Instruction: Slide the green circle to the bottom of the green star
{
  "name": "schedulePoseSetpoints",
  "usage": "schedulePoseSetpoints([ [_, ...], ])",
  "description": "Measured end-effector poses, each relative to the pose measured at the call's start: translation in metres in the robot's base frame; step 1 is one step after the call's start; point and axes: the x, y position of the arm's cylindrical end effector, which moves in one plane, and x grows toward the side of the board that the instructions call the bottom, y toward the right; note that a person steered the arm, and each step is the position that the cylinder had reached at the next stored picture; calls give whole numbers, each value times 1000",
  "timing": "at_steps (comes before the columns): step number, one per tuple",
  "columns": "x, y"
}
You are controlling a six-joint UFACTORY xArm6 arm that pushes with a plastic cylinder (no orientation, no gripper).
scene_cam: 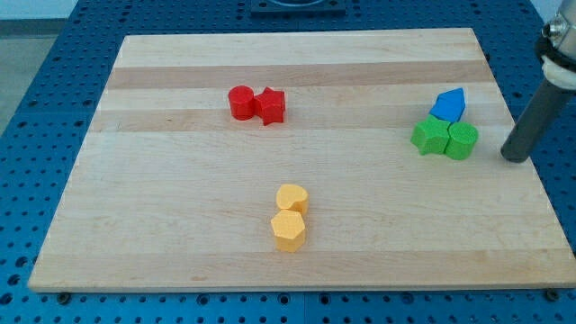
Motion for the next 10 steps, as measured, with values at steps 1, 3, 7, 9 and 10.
schedulePoseSetpoints([
  [1, -21, 3],
  [3, -27, -9],
  [7, -8, -64],
  [9, -8, -84],
  [10, -10, -97],
])
